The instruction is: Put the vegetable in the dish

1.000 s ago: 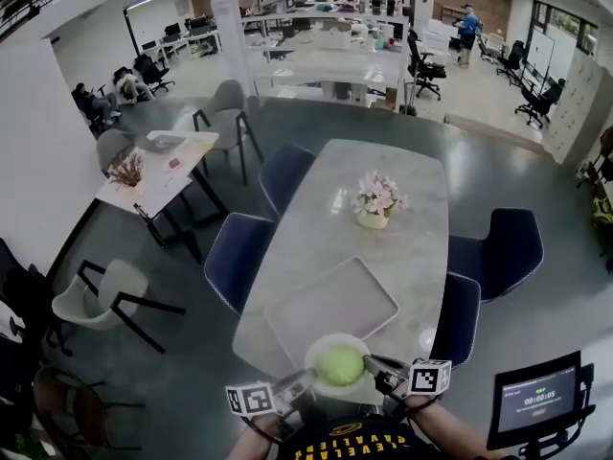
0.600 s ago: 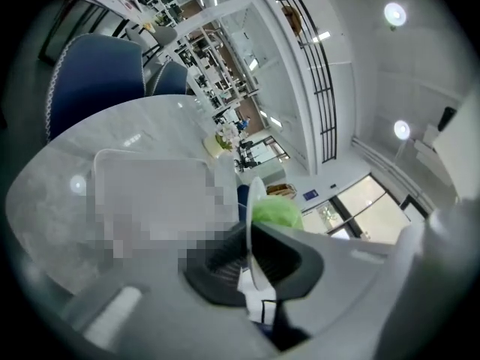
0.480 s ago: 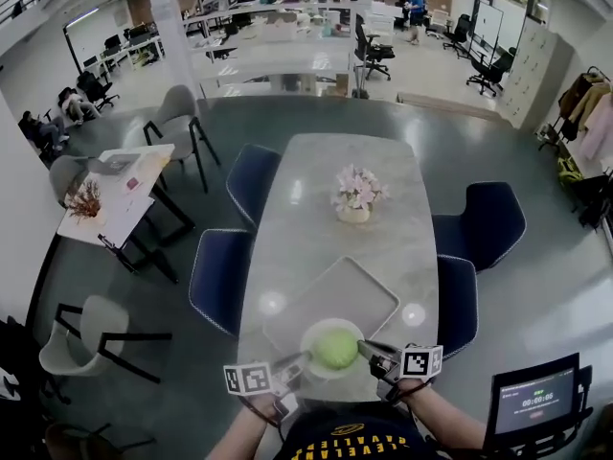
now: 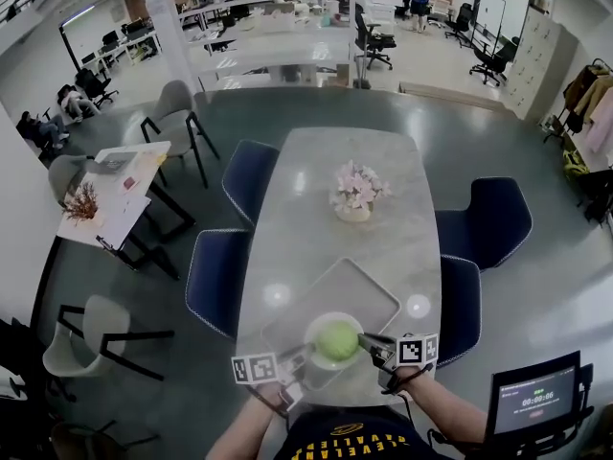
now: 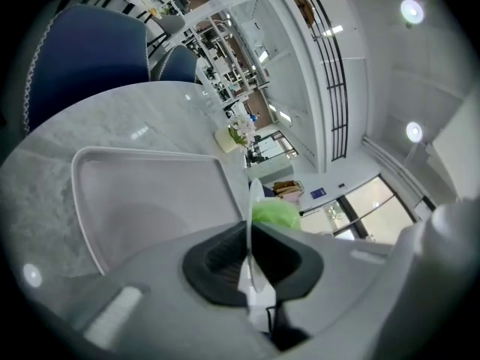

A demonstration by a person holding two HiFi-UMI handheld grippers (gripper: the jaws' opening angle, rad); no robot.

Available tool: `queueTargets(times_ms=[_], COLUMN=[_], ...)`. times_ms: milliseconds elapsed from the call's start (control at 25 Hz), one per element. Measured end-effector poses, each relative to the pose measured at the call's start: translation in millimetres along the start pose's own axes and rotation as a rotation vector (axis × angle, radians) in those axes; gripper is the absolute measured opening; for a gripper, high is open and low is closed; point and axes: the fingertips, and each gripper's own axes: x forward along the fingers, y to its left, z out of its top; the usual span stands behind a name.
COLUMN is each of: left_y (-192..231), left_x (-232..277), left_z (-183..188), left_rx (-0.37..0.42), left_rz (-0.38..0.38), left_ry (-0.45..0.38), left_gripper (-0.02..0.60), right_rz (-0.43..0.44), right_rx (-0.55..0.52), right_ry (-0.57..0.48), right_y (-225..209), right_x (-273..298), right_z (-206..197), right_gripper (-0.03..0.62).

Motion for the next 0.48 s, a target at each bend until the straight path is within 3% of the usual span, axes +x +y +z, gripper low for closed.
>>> queueTargets(times_ms=[200, 480], left_y=[13.7, 37.2], left_x=[36.8, 56.4], left_z=[21.1, 18.7], left_rx=[0.014, 0.005], left_rz=[0.023, 0.067], left_ry=[0.004, 0.038], left_gripper=[0.015, 0.015], right_rz=[0.006, -0.008], right_rx=[0.006, 0.038], right_ry=[0.017, 0.061], right_y=[-35.5, -68.2], right_x=[10.2, 21.1], right_z=[27.0, 23.0], right_gripper=[0.042, 0.043])
